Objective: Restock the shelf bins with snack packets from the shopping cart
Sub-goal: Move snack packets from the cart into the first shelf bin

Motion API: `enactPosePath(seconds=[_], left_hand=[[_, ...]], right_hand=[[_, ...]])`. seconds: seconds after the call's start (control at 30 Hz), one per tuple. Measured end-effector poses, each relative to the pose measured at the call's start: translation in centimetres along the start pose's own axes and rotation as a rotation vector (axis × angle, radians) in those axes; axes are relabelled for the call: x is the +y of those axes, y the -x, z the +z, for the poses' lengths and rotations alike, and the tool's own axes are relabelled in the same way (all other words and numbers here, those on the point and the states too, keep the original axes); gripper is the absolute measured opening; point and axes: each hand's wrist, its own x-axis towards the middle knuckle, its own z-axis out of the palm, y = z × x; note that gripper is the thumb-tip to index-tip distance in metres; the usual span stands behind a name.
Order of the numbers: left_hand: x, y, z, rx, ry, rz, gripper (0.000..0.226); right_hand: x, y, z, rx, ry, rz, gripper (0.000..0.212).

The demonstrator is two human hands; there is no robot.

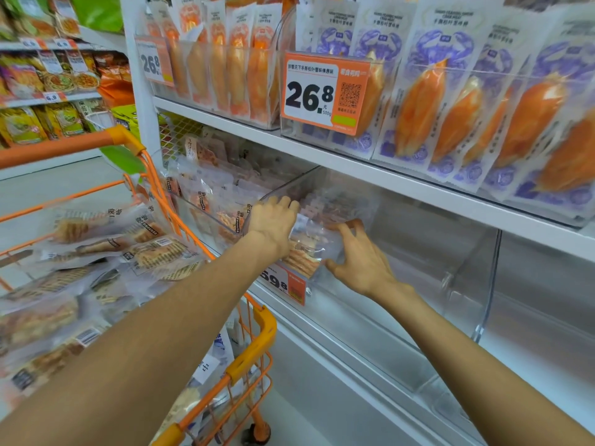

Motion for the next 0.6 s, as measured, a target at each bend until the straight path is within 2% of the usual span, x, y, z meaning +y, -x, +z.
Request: enactPosePath(seconds=[0.2, 0.37, 0.5, 0.6], left_hand=[[-1.3, 2.6, -2.0, -0.026, 0.162, -0.102, 0.051], [-4.3, 7.8, -3.4, -0.052, 0.348, -0.134, 0.035], [-7.7, 13.6, -3.0, -0.153, 0.595, -0.192, 0.027], [-9.7, 19.6, -1.6, -0.057, 0.833, -0.338, 0.03]], right_hand=[[-0.8, 2.0, -2.6, -0.013, -0.037, 0.04, 0.041], [-3.8, 4.1, -4.6, 0.003, -0.109, -0.027, 0.02], [-8.0, 6.0, -4.2, -0.154, -0.223, -0.101, 0.021], [-11.4, 8.1, -2.4, -0.317, -0.404, -0.149, 0.024]])
